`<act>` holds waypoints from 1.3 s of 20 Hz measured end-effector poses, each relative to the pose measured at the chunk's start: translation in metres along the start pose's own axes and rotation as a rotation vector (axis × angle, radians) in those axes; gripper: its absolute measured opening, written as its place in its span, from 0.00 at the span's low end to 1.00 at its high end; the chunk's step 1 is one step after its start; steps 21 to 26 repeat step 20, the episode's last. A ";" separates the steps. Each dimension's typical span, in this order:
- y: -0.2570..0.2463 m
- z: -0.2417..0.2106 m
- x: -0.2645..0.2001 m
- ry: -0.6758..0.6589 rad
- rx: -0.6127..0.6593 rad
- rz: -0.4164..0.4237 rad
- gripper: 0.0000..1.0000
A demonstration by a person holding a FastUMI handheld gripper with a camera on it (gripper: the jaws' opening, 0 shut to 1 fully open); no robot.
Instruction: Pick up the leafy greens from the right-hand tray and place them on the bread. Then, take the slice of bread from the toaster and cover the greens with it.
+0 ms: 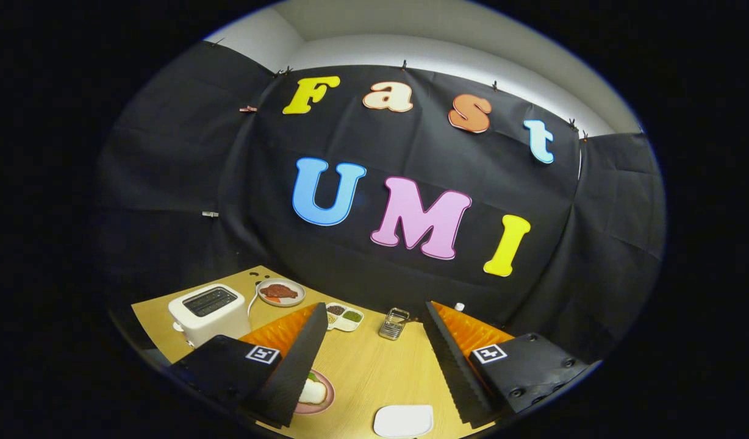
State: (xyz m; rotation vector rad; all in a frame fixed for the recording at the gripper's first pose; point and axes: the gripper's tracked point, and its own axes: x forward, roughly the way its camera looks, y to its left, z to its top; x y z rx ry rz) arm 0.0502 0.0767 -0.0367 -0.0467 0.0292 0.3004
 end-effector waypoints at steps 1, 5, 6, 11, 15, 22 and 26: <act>0.001 0.010 -0.010 -0.020 -0.007 -0.008 0.98; 0.021 0.028 -0.035 -0.045 0.001 -0.003 0.98; 0.023 0.031 -0.036 -0.061 0.008 -0.013 0.98; 0.024 0.026 -0.048 -0.068 -0.012 -0.056 0.98; 0.022 0.022 -0.051 -0.058 0.003 -0.059 0.98; 0.029 0.011 -0.060 -0.040 -0.007 -0.064 0.98; 0.029 0.011 -0.060 -0.040 -0.007 -0.064 0.98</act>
